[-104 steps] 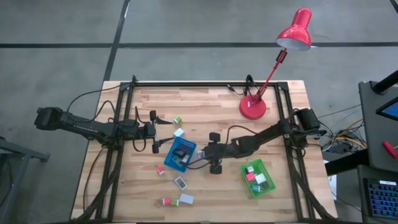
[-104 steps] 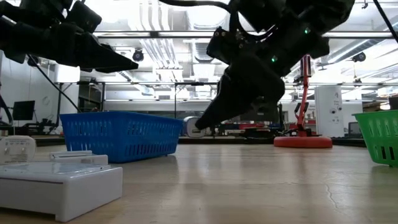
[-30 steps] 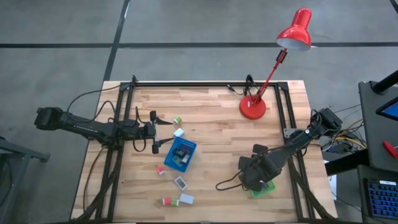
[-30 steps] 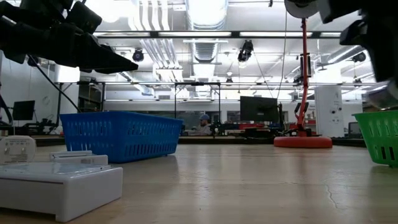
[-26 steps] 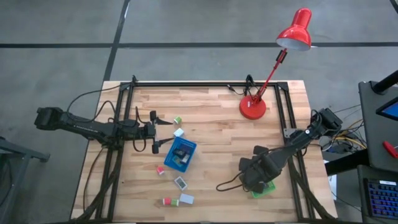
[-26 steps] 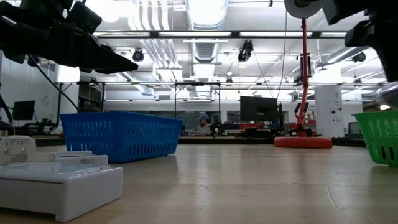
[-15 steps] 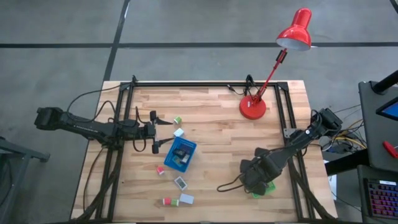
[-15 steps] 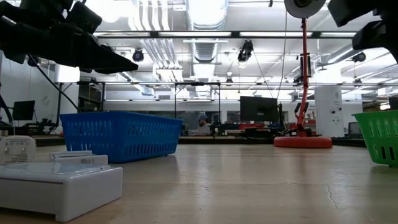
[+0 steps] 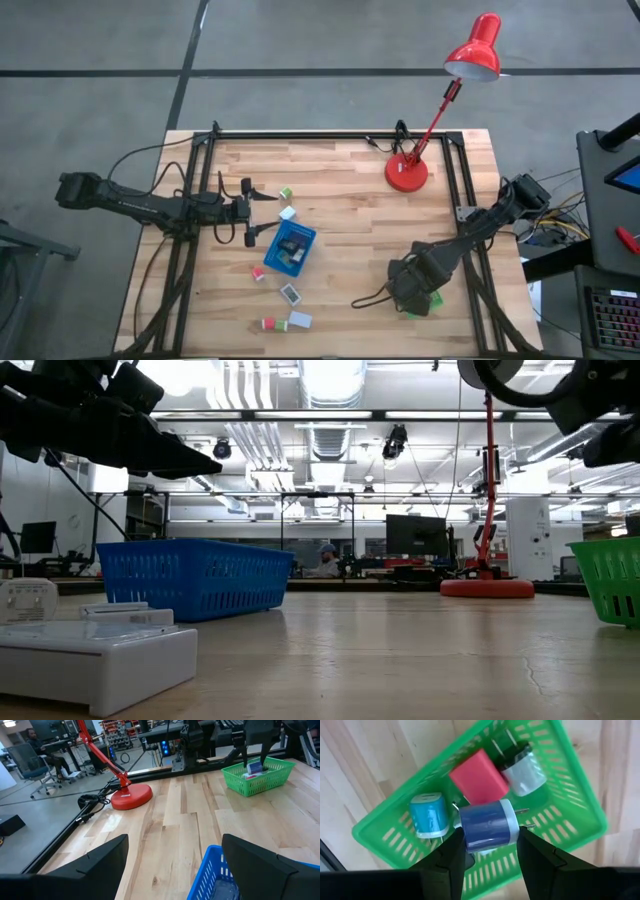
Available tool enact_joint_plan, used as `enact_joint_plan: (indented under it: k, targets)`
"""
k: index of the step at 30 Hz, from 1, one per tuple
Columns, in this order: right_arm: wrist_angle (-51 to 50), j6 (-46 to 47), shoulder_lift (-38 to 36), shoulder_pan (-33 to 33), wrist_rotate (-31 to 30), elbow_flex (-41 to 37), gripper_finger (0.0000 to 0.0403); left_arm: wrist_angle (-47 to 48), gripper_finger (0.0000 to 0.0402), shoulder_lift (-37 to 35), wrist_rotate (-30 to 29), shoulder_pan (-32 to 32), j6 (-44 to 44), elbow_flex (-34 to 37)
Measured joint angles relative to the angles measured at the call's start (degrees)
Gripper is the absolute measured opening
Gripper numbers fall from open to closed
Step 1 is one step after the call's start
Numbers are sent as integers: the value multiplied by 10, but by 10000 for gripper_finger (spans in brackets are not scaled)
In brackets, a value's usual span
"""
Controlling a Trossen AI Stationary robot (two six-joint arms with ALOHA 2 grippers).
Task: Pick & Place Office items
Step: Put the violet charger adapter into the green bin
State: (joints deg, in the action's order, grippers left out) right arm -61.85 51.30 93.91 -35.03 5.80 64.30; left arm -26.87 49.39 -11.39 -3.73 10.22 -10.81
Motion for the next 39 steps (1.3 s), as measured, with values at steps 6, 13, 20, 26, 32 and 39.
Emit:
enact_joint_plan:
  k: [6, 13, 20, 26, 32, 39]
  targets:
    - [27, 1, 0, 0, 18, -20, 137, 0, 326, 0, 0, 0, -2, 0]
    - [28, 4, 0, 0, 5, -16, 137, 0, 326, 0, 0, 0, -2, 0]
    - [29, 28, 0, 0, 0, -17, 137, 0, 326, 0, 0, 0, -2, 0]
    - [28, 44, 1, 0, -6, -18, 202, 4, 326, 0, 0, 0, -2, 0]
    - [28, 47, 1, 0, -10, -18, 217, 8, 326, 0, 0, 0, -2, 0]
    - [27, 45, 1, 0, -31, -1, 220, 8, 326, 0, 0, 0, -4, 0]
